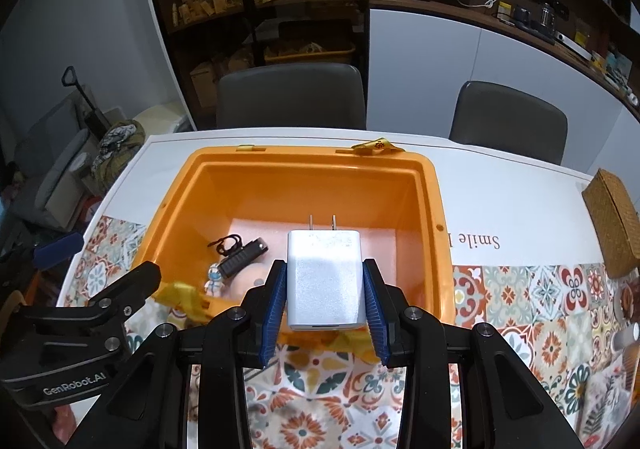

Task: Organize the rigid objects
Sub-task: 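Lift and carry the white charger over the orange crate with the right tool, then lower the charger into the crate and open the right tool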

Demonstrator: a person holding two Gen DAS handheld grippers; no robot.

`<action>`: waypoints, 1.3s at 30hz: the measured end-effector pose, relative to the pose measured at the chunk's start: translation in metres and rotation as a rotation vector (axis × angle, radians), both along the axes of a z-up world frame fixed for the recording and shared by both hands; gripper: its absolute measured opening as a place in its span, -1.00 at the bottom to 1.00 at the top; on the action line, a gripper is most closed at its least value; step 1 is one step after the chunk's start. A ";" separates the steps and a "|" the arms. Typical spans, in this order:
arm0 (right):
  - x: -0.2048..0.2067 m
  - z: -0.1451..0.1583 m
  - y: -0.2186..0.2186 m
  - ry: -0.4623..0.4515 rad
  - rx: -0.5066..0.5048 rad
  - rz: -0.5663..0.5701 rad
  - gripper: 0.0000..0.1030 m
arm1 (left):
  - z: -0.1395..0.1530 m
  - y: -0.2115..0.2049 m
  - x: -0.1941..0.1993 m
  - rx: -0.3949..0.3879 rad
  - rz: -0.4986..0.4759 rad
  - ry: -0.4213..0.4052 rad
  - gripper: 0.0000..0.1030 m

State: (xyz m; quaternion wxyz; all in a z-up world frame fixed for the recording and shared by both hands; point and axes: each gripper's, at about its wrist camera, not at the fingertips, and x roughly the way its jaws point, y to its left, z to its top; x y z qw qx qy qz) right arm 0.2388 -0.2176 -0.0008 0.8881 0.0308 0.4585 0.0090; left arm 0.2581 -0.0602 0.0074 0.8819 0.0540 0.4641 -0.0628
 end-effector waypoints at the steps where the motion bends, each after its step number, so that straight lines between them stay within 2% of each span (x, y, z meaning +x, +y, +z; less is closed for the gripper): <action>1: 0.003 -0.001 0.000 0.004 -0.001 0.002 -0.28 | 0.000 0.000 0.001 0.004 0.001 -0.001 1.00; 18: 0.043 -0.033 -0.001 0.100 -0.030 -0.016 -0.27 | -0.015 -0.004 0.023 0.035 0.009 0.035 1.00; 22: 0.046 -0.036 -0.005 0.102 -0.053 -0.049 0.03 | -0.015 -0.004 0.021 0.043 0.008 0.033 1.00; 28: 0.038 -0.035 -0.010 0.114 -0.060 -0.073 0.10 | -0.014 -0.003 0.017 0.042 0.010 0.031 1.00; 34: 0.016 -0.021 -0.010 0.080 -0.072 -0.087 0.27 | -0.008 -0.002 0.005 0.035 0.003 0.021 1.00; 39: -0.005 -0.008 -0.011 0.059 -0.061 -0.092 0.29 | 0.003 0.001 -0.011 0.019 -0.005 0.003 0.99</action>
